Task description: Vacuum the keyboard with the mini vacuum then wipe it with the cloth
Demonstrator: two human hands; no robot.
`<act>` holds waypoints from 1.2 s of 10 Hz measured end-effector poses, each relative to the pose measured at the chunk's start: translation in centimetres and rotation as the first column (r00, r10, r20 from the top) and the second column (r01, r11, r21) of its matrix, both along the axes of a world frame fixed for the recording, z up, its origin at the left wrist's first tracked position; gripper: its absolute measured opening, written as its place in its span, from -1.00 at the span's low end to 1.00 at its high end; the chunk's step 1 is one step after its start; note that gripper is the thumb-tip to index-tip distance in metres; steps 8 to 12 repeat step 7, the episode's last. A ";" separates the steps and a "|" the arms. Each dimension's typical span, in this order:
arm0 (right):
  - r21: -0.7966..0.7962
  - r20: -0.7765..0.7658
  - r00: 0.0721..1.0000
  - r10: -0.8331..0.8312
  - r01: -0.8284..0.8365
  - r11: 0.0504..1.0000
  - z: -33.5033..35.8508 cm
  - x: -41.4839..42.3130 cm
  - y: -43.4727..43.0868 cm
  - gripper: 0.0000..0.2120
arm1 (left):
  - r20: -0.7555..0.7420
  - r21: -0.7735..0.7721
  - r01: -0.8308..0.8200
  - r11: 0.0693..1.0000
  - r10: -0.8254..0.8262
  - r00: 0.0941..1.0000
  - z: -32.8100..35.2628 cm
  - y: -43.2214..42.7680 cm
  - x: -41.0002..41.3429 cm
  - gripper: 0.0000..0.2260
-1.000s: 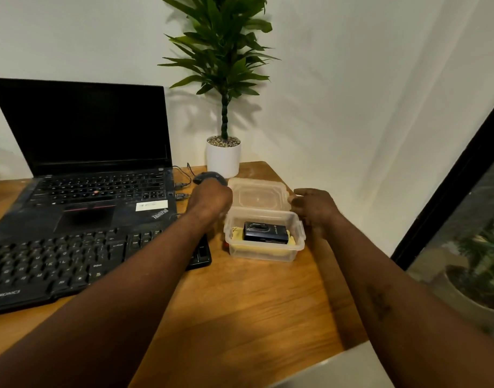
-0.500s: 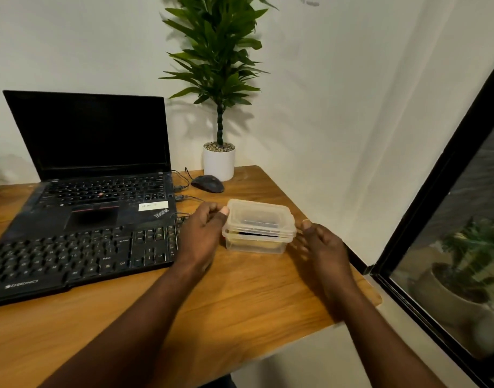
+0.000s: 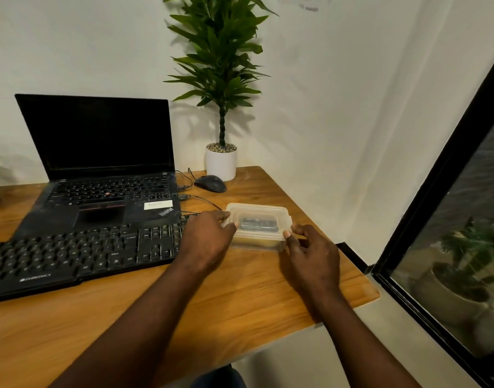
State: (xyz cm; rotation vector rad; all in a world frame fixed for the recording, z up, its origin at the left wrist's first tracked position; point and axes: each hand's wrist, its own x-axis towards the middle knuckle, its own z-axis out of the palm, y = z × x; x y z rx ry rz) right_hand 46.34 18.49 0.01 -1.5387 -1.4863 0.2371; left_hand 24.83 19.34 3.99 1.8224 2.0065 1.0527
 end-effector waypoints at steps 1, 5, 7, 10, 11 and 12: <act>0.006 0.081 0.996 -0.033 0.033 0.999 0.0 -0.1 0.0 -0.70 | -0.140 -0.014 -0.008 1.000 0.007 0.990 0.2 -0.1 -0.2 -0.59; -0.051 0.089 0.996 0.001 0.003 0.999 0.5 -0.4 0.2 -0.68 | -0.501 -0.072 -0.020 0.997 -0.019 0.865 0.8 -1.4 0.9 -0.62; 0.058 0.189 0.982 -0.024 0.013 0.998 0.4 -1.0 -1.8 -0.53 | -0.534 -0.024 0.005 1.000 -0.017 0.846 2.5 -5.4 0.0 -0.42; 0.058 0.189 0.982 -0.024 0.013 0.998 0.4 -1.0 -1.8 -0.53 | -0.534 -0.024 0.005 1.000 -0.017 0.846 2.5 -5.4 0.0 -0.42; 0.058 0.189 0.982 -0.024 0.013 0.998 0.4 -1.0 -1.8 -0.53 | -0.534 -0.024 0.005 1.000 -0.017 0.846 2.5 -5.4 0.0 -0.42; 0.058 0.189 0.982 -0.024 0.013 0.998 0.4 -1.0 -1.8 -0.53 | -0.534 -0.024 0.005 1.000 -0.017 0.846 2.5 -5.4 0.0 -0.42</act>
